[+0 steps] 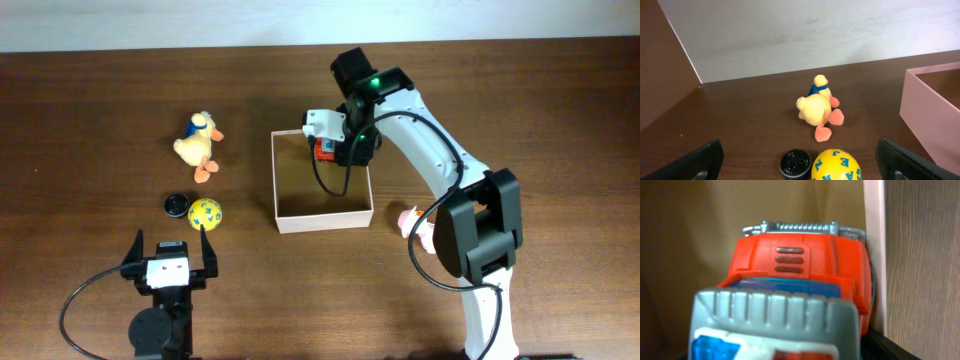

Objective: Pack container
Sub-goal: 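Carry the truck left over the box with the right gripper, then lower the truck into the box and open the right gripper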

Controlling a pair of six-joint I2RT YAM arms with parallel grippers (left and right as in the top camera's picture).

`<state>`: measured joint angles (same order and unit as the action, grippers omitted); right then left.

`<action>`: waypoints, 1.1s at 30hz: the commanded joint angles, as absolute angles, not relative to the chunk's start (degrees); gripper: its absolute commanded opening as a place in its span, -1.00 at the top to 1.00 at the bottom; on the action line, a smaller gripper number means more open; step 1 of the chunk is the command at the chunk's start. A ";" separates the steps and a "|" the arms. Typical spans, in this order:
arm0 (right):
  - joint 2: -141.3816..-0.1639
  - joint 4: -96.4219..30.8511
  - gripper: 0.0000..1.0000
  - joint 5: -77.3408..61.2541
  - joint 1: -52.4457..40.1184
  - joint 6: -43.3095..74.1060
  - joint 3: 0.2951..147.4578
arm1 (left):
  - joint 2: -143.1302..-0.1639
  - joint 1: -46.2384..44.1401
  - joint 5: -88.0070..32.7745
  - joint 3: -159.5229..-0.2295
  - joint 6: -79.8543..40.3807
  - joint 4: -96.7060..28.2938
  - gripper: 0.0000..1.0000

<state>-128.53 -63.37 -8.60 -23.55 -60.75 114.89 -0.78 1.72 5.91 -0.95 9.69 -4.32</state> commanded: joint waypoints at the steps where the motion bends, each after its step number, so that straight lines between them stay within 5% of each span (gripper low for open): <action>1: -127.13 -63.48 -0.40 -8.80 -23.07 -61.25 114.63 | -0.30 1.50 5.34 -0.51 10.61 -4.14 -0.99; 29: -132.88 -61.45 -0.40 -10.48 -23.27 -61.25 114.63 | -0.30 1.50 5.34 -0.51 10.61 -4.14 -0.99; 33: -132.88 -61.49 -0.61 -10.48 -23.27 -61.04 114.63 | -0.30 1.50 5.34 -0.51 10.61 -4.16 -0.98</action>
<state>-132.62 -61.63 -9.34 -23.09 -61.23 114.83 -0.80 1.72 5.91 -0.95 9.69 -4.32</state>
